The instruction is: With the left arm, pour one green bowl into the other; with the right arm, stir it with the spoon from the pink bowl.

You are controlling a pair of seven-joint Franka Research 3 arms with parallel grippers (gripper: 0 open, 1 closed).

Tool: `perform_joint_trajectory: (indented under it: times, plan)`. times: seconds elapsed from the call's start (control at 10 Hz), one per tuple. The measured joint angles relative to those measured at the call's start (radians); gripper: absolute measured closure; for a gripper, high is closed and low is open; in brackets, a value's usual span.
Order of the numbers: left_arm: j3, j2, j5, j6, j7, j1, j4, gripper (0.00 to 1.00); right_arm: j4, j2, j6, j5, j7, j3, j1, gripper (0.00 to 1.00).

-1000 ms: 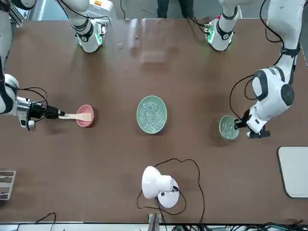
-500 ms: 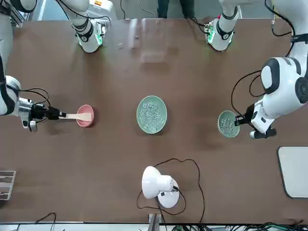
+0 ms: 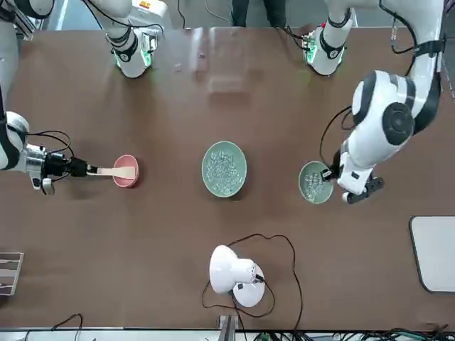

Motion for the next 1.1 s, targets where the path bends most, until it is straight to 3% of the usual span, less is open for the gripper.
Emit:
perform_joint_trajectory:
  times: [0.4,0.7,0.8,1.1]
  plan:
    - [-0.001,0.088,0.037,-0.019,-0.289,-0.150,0.131,0.96,0.000,0.008,-0.001,0.001,-0.002,0.000,-0.001,0.73]
    - [-0.001,0.156,0.169,-0.118,-0.447,-0.245,0.239,0.96,0.001,0.019,-0.001,0.001,-0.020,0.000,-0.002,0.78]
    - [0.001,0.193,0.213,-0.124,-0.501,-0.284,0.270,0.96,0.001,0.022,-0.001,0.001,-0.026,0.000,-0.002,0.85]
    - [0.009,0.265,0.294,-0.156,-0.642,-0.395,0.329,0.96,0.003,0.022,-0.009,0.006,-0.053,0.001,-0.003,0.91]
